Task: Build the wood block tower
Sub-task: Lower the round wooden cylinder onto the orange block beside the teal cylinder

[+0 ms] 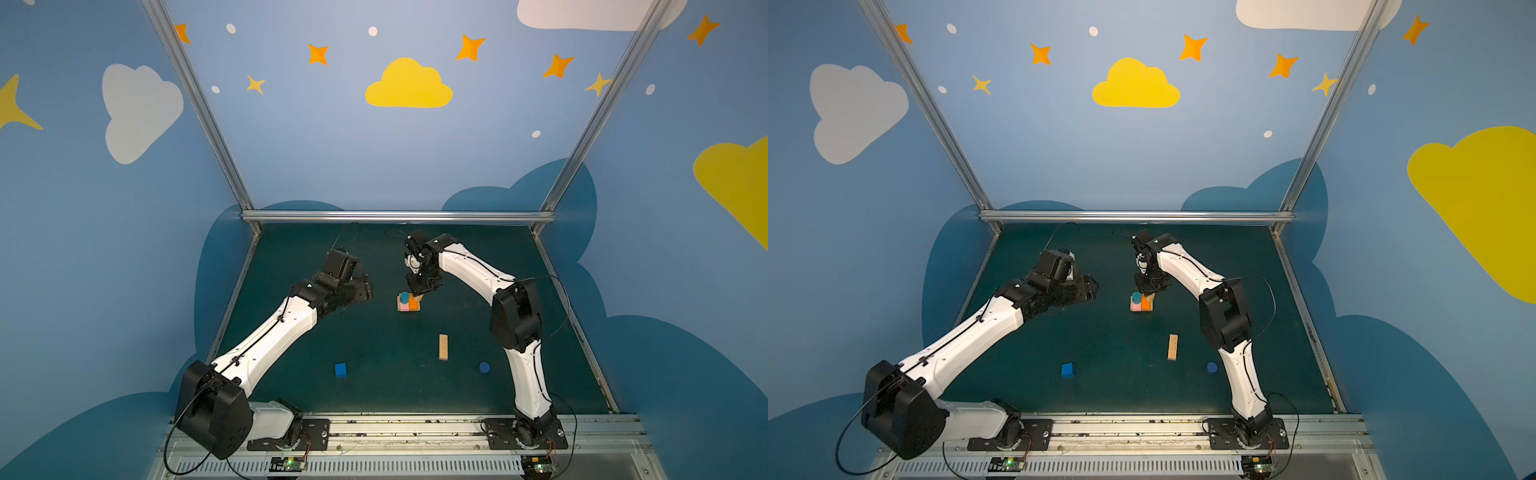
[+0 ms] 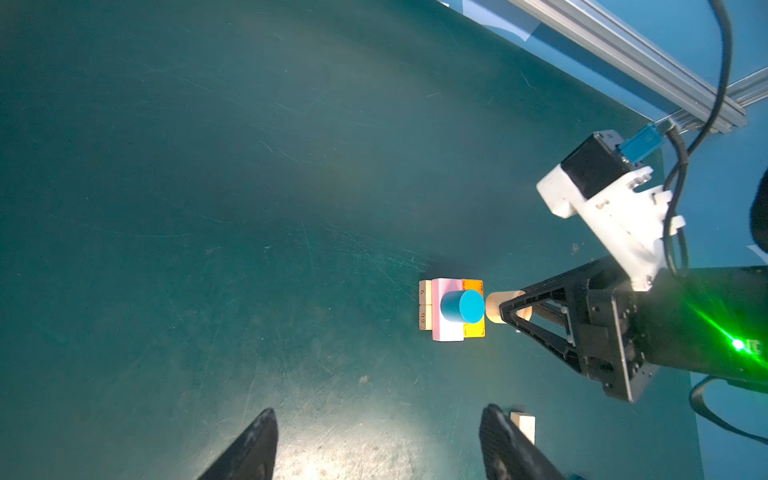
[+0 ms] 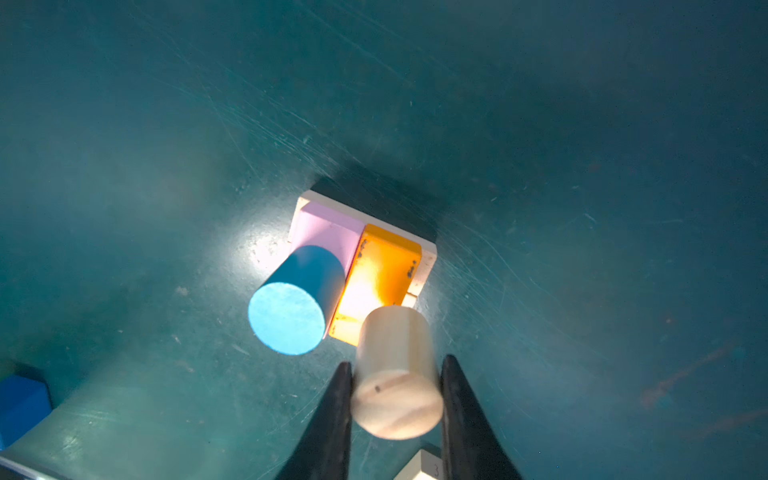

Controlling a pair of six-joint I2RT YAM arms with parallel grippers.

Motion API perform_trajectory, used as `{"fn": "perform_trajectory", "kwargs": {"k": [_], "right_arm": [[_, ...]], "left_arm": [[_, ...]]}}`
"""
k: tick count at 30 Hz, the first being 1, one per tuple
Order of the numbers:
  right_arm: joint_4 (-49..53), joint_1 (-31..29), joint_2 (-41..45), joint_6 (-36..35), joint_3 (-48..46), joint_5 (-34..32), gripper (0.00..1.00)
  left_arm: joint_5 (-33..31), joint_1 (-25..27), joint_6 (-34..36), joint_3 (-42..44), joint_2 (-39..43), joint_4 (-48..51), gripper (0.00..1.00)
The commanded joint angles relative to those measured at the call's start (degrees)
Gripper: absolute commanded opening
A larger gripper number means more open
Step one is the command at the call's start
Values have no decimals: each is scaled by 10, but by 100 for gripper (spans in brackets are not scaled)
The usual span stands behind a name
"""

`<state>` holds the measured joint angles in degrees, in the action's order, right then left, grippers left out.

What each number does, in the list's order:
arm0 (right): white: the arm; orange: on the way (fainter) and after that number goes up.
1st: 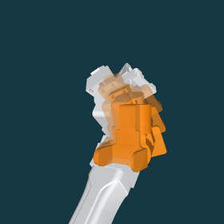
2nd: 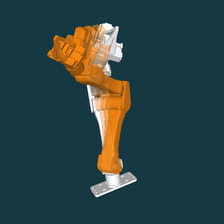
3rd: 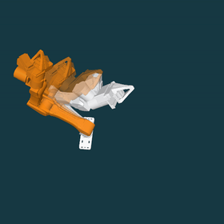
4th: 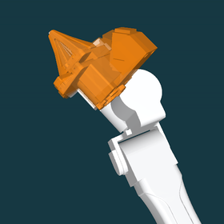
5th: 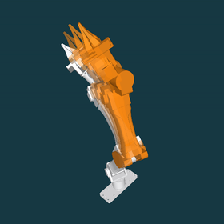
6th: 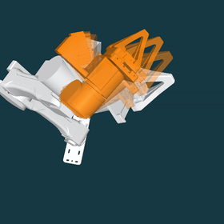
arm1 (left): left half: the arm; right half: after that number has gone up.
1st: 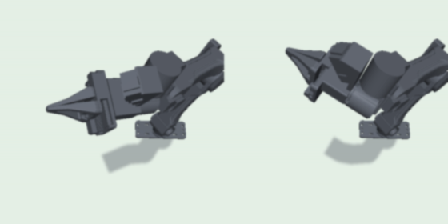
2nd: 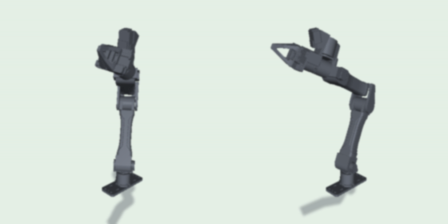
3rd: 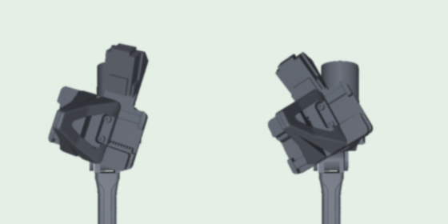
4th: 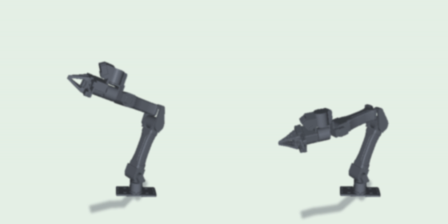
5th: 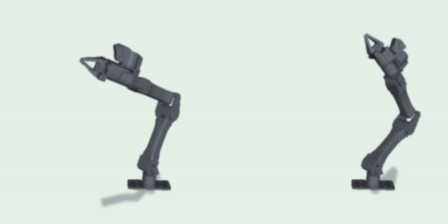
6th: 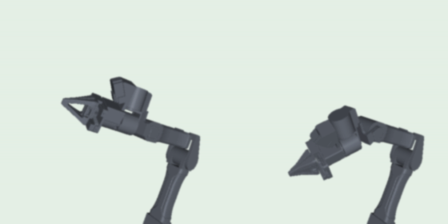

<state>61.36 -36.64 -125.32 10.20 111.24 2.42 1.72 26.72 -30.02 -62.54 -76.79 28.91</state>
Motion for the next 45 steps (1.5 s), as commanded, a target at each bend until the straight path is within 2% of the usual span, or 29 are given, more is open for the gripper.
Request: {"fn": "perform_trajectory", "kwargs": {"k": [1,23,45], "right_arm": [[13,-5,-10,-3,20,6,25],[11,-8,-28,1,35,14,29],[11,-8,-30,5,38,14,37]], "left_arm": [[0,-3,8,4,2,-1,76],[0,-4,10,6,4,2,77],[0,-6,8,9,10,3,77]]}}
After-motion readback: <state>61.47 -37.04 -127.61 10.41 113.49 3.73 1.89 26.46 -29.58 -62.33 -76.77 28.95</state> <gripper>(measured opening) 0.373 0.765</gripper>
